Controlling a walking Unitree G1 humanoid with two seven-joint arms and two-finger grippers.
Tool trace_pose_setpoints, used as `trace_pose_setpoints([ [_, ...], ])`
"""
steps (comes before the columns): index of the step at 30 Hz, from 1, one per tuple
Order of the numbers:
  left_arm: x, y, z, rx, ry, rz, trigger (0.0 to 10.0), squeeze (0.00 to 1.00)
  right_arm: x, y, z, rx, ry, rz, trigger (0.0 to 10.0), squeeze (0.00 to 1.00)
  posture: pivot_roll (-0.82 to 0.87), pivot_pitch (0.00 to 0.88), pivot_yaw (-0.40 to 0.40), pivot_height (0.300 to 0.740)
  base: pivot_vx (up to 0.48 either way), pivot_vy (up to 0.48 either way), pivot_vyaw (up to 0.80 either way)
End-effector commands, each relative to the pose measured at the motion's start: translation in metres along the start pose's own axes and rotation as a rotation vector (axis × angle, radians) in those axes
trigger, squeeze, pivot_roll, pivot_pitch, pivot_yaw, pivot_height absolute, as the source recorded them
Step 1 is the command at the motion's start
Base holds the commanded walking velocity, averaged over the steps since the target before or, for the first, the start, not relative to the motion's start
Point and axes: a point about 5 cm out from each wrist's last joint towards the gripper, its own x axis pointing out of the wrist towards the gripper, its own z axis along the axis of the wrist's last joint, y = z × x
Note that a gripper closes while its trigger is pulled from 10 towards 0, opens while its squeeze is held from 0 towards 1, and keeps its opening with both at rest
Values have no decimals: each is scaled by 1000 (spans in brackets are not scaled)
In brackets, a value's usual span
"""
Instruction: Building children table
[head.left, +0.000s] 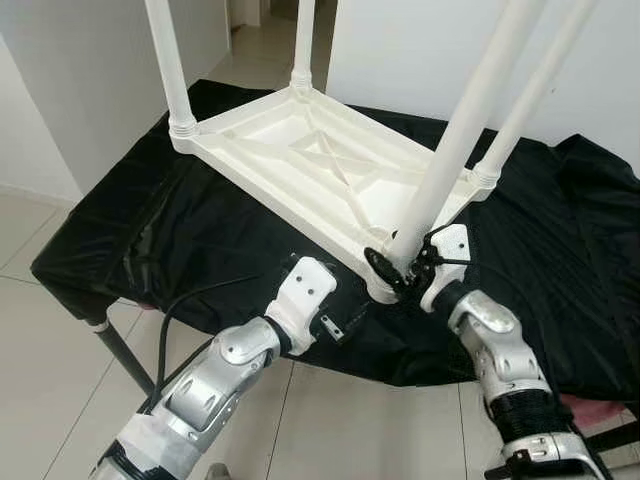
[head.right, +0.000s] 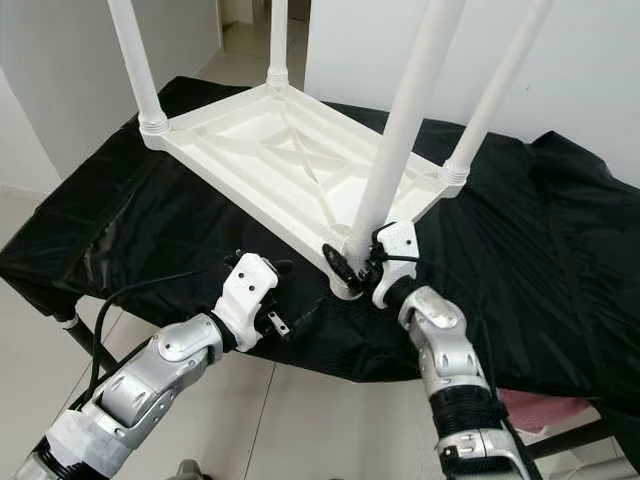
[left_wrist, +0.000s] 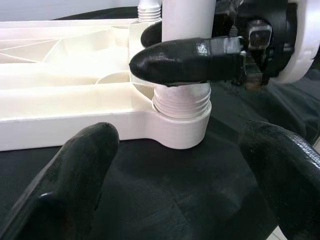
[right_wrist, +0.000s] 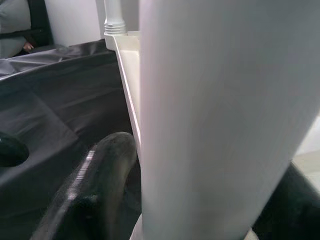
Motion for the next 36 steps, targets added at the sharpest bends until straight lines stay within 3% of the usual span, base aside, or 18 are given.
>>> trace_pose_setpoints([
  [1,0,-4,0,17,13,-104,10000,0,-2,-4,-4,2,18,-2,0,0,68,51,-83,740,0,0,0],
  [8,0,-4,0,19,13,-107,10000,0,-3,-4,-7,9,21,8,0,0,63,55,-76,740,0,0,0],
  [9,0,-3,0,20,14,-111,10000,0,-4,-4,-8,24,22,-2,10000,0,59,58,-72,740,0,0,0],
  [18,0,-4,1,19,9,-132,10000,0,-5,-1,-12,10,47,-108,10000,0,54,66,-71,740,0,0,0],
  [22,-1,-3,0,24,19,-144,10000,0,-5,5,-11,95,13,-218,10000,0,52,73,-71,740,0,0,0],
  [24,-1,-3,0,24,19,-144,10000,0,-5,5,-11,95,13,-218,10000,0,52,73,-71,740,0,0,0],
  [26,-3,-4,-2,22,25,-152,10000,0,-6,13,-14,139,11,-324,10000,0,54,77,-72,740,0,0,0],
  [29,-3,-4,-2,21,26,-155,10000,0,-6,16,-15,153,12,-371,10000,0,54,77,-72,740,0,0,0],
  [33,-5,-5,-1,10,25,-157,10000,0,-8,31,-17,212,8,-580,10000,0,66,84,-83,740,0,0,0],
  [36,-5,-4,-1,7,24,-156,10000,0,-8,36,-19,218,22,-631,10000,0,66,85,-83,740,0,0,0],
])
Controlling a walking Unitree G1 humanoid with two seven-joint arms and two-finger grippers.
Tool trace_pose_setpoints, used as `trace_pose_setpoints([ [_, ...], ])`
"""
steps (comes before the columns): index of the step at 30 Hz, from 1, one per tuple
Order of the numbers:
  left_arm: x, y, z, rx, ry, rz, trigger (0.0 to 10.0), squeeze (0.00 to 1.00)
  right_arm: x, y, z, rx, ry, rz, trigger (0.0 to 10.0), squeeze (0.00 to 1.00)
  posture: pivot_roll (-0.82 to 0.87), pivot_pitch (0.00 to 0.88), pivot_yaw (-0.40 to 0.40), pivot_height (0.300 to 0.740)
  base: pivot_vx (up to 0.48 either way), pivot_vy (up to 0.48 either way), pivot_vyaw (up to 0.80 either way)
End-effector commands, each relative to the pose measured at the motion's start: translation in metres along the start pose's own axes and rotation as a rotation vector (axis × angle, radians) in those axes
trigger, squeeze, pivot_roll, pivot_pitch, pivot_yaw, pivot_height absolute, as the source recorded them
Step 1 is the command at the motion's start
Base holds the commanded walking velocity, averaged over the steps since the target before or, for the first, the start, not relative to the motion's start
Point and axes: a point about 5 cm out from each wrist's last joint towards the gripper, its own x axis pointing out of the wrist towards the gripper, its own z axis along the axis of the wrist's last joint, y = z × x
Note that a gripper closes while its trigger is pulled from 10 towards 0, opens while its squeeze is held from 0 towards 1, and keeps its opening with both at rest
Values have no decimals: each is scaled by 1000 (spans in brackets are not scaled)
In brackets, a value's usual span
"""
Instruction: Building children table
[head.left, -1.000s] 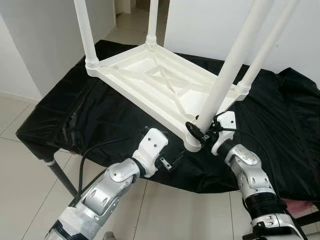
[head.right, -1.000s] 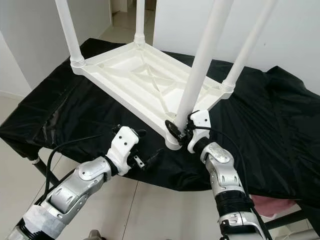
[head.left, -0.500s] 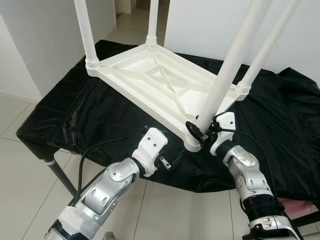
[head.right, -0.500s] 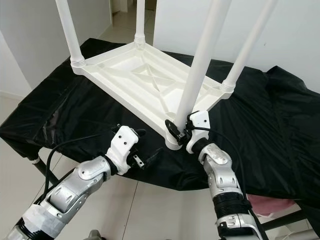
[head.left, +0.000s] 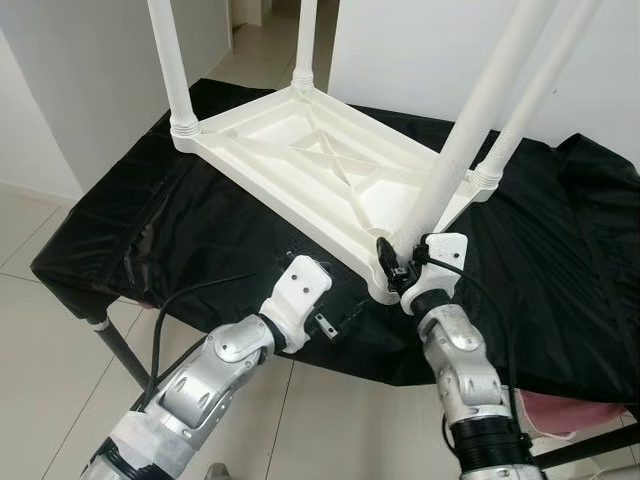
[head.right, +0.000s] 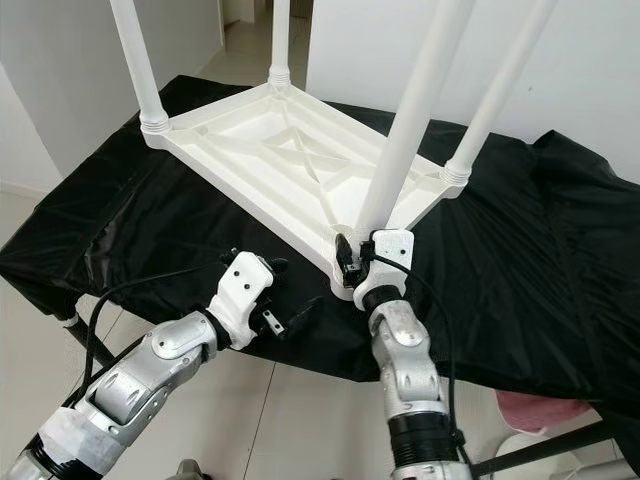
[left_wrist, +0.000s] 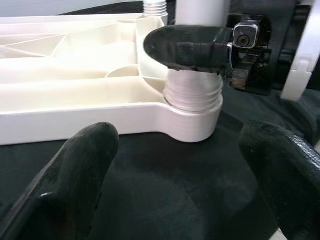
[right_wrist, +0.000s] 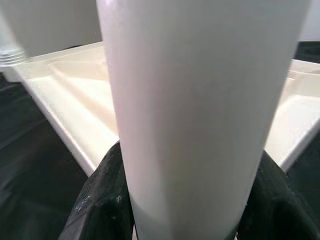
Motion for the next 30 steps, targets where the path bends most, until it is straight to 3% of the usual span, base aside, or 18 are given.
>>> trace_pose_setpoints([
  [1,-1,-9,0,-6,3,-161,10000,0,-11,-3,-18,45,89,-124,10000,0,64,87,-82,740,0,0,0],
  [5,-2,-4,0,-7,4,-149,10000,0,-12,9,-15,36,84,-74,10000,0,59,88,-77,740,0,0,0],
  [14,-3,0,1,1,7,-148,10000,0,-13,7,-15,34,93,-99,10000,16,59,88,-74,740,0,0,0],
  [15,-4,0,1,0,6,-146,10000,0,-13,8,-12,35,84,-91,10000,1000,57,90,-76,740,0,0,0],
  [20,-4,-1,1,-6,4,-143,10000,0,-12,8,-5,22,54,-50,10000,1000,57,91,-81,740,0,0,0],
  [21,-3,-1,1,-9,1,-139,10000,0,-11,3,-1,0,41,35,10000,1000,58,92,-86,740,0,0,0],
  [24,-3,-1,1,-9,1,-138,10000,0,-11,2,0,-5,38,67,10000,1000,58,92,-86,740,0,0,0],
  [25,-4,-1,0,-8,2,-134,10000,0,-12,-1,1,-26,39,160,10000,0,54,91,-88,740,0,0,0],
  [30,-4,2,-1,-7,6,-126,10000,0,-10,-16,2,-86,47,326,10000,0,52,91,-85,740,0,0,0],
])
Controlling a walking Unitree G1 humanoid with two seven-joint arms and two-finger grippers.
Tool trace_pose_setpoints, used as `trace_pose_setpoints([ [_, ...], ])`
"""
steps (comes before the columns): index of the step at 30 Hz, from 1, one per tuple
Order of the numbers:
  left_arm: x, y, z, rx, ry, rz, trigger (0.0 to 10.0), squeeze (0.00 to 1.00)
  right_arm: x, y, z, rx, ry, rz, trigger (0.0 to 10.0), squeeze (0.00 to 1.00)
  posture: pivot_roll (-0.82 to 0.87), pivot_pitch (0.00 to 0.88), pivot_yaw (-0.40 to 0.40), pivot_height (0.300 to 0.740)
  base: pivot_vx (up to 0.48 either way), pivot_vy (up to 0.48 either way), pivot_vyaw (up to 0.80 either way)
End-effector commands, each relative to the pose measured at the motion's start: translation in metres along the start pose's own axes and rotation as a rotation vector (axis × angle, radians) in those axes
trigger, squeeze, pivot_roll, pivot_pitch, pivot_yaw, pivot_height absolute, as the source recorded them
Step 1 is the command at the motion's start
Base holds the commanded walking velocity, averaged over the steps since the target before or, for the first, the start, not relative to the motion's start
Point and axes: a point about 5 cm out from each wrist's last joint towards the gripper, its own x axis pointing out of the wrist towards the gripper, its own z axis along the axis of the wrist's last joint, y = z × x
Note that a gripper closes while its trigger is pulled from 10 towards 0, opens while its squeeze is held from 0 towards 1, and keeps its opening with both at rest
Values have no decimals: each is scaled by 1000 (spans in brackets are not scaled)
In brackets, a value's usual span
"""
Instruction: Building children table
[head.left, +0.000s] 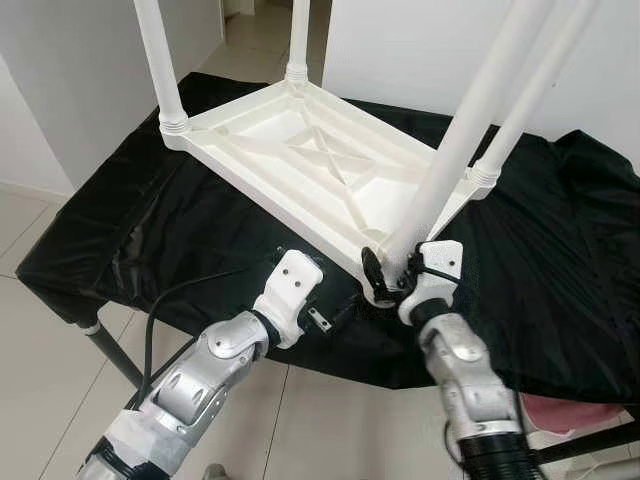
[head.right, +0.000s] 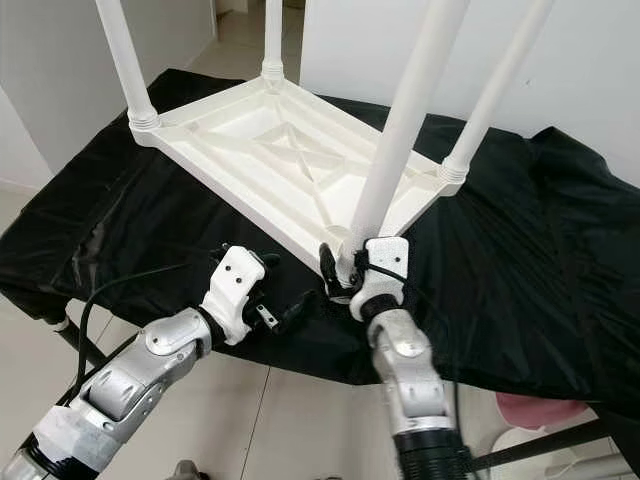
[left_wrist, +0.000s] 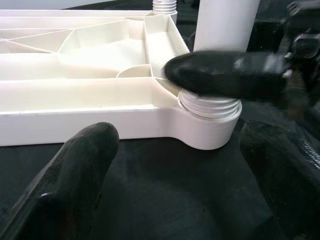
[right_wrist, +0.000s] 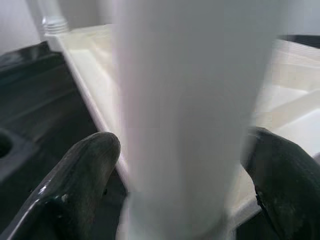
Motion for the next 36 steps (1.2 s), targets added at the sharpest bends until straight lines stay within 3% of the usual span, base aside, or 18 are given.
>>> trace_pose_setpoints([
  [1,0,-7,-2,3,10,-152,10000,0,-1,-2,-2,7,3,29,10000,0,52,91,-85,740,0,0,0],
  [4,1,-5,-1,15,12,-150,10000,0,5,-20,1,-71,15,101,10000,0,50,90,-79,740,0,0,0],
  [7,2,-6,0,21,11,-158,10000,0,12,-28,4,-101,19,165,10000,0,47,92,-76,740,0,0,0],
  [12,4,-8,0,20,8,-164,10000,0,19,-29,6,-94,28,242,10000,0,47,93,-74,740,0,0,0],
  [19,8,-11,1,17,0,-170,10000,0,28,-20,0,-81,58,349,10000,0,46,89,-71,740,0,0,0],
  [20,8,-12,2,16,-1,-170,10000,0,29,-19,-2,-84,66,359,9020,0,48,89,-72,740,0,0,0],
  [21,8,-12,2,14,-4,-169,10000,0,29,-19,-4,-80,70,366,1961,0,51,87,-75,740,0,0,0],
  [23,9,-12,2,13,-5,-168,10000,0,29,-20,-5,-76,71,369,1961,0,51,87,-75,740,0,0,0],
  [24,9,-12,2,11,-5,-167,10000,0,29,-21,-7,-72,72,371,0,0,54,85,-77,740,0,0,0],
  [33,9,-16,0,11,-2,-176,10000,0,26,-28,-11,-56,83,373,0,0,48,83,-73,740,0,0,0],
  [34,9,-15,0,14,-1,-176,10000,0,26,-28,-12,-52,81,364,7569,0,46,82,-72,740,0,0,0],
  [35,9,-15,0,15,-1,-176,10000,0,26,-28,-12,-52,77,353,10000,0,46,81,-72,740,0,0,0],
  [36,9,-15,0,15,-1,-176,10000,0,26,-28,-12,-52,77,353,10000,0,46,81,-72,740,0,0,0],
])
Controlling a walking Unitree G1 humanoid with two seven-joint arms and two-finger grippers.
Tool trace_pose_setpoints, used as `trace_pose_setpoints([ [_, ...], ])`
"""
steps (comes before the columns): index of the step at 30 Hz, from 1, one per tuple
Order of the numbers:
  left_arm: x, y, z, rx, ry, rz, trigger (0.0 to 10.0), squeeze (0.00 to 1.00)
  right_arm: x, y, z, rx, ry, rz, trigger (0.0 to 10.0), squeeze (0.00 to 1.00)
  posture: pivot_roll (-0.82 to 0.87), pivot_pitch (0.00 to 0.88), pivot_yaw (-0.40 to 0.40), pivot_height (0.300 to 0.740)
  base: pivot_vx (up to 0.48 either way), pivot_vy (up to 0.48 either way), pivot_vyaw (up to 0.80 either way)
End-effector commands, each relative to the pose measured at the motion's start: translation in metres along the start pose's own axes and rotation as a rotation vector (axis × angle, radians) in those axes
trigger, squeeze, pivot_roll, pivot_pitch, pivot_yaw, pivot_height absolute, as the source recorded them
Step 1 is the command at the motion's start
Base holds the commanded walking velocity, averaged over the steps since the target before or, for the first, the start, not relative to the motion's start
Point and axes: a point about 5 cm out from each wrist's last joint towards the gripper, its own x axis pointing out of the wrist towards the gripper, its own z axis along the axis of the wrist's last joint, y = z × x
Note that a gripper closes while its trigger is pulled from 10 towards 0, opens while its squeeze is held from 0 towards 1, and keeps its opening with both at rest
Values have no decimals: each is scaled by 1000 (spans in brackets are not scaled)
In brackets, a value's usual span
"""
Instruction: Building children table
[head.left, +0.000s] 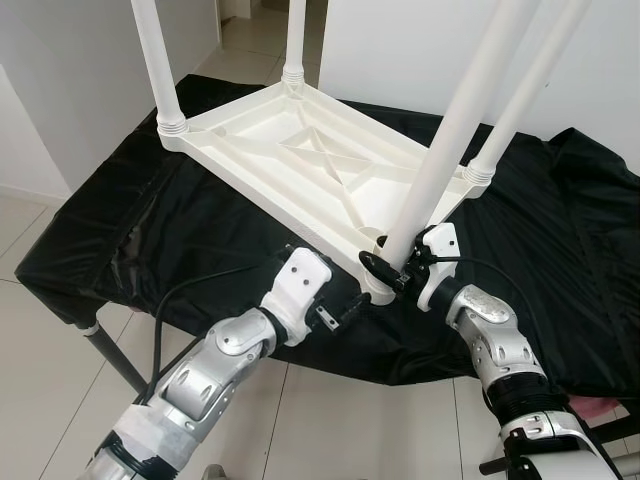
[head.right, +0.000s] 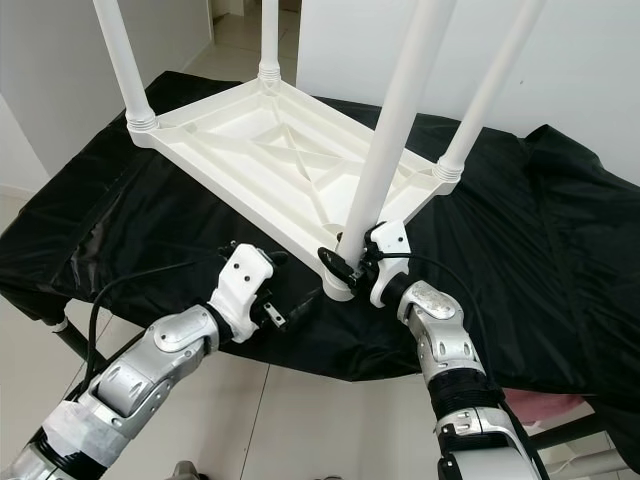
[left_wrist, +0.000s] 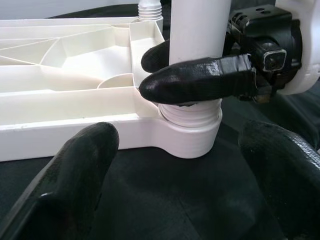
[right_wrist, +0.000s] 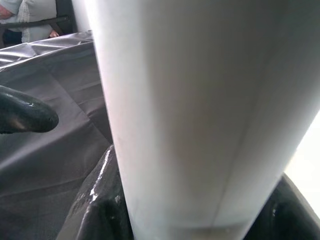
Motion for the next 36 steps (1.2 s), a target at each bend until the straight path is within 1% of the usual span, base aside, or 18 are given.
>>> trace_pose_setpoints([
  [1,1,-9,-2,3,7,-152,10000,0,-4,-1,-5,18,19,-17,10000,0,46,81,-73,740,0,0,0],
  [6,1,-9,-1,4,5,-151,10000,0,-4,0,-6,9,23,-54,10000,0,43,82,-74,740,0,0,0],
  [8,1,-9,-2,2,6,-149,10000,0,-4,-3,-10,-3,48,-149,10000,0,38,80,-79,740,0,0,0],
  [14,1,-10,-3,0,6,-147,10000,0,-4,0,-12,-4,56,-232,10000,0,36,79,-85,740,0,0,0],
  [16,1,-11,-4,-2,6,-148,10000,0,-4,5,-13,39,56,-359,10000,0,32,77,-91,740,0,0,0],
  [17,1,-11,-4,-2,6,-148,10000,0,-4,5,-13,39,56,-359,10000,0,32,77,-91,740,0,0,0],
  [19,1,-11,-4,-5,5,-148,10000,0,-6,10,-15,78,50,-449,10000,0,32,75,-92,740,0,0,0],
  [20,1,-11,-4,-5,5,-148,10000,0,-6,10,-15,78,50,-449,10000,0,32,75,-92,740,0,0,0],
  [21,1,-12,-5,-8,6,-149,10000,0,-9,17,-17,103,36,-565,10000,0,30,74,-92,740,0,0,0],
  [22,1,-12,-5,-10,6,-150,10000,0,-10,19,-17,110,33,-597,10000,0,31,73,-93,740,0,0,0],
  [23,1,-12,-5,-10,6,-150,10000,0,-10,19,-17,110,33,-597,10000,0,31,73,-93,740,0,0,0],
  [24,0,-13,-6,-11,7,-151,10000,0,-11,25,-19,117,32,-657,10000,0,31,73,-93,740,0,0,0],
  [25,0,-13,-6,-11,7,-151,10000,0,-11,25,-19,117,32,-657,10000,0,31,73,-93,740,0,0,0],
  [27,0,-15,-7,-13,9,-154,10000,0,-12,32,-20,108,36,-752,10000,0,33,72,-98,740,0,0,0],
  [28,0,-15,-7,-15,9,-153,10000,0,-12,39,-21,133,41,-780,10000,0,37,68,-98,740,0,0,0],
  [30,0,-14,-6,-17,7,-150,10000,0,-10,47,-22,174,42,-779,10000,0,37,68,-99,740,0,0,0],
  [32,-1,-14,-6,-18,6,-148,10000,0,-9,50,-21,190,38,-765,10000,0,36,67,-98,740,0,0,0],
  [36,-1,-15,-8,-18,11,-153,10000,0,-11,46,-17,183,15,-767,10000,0,32,61,-94,740,0,0,0],
])
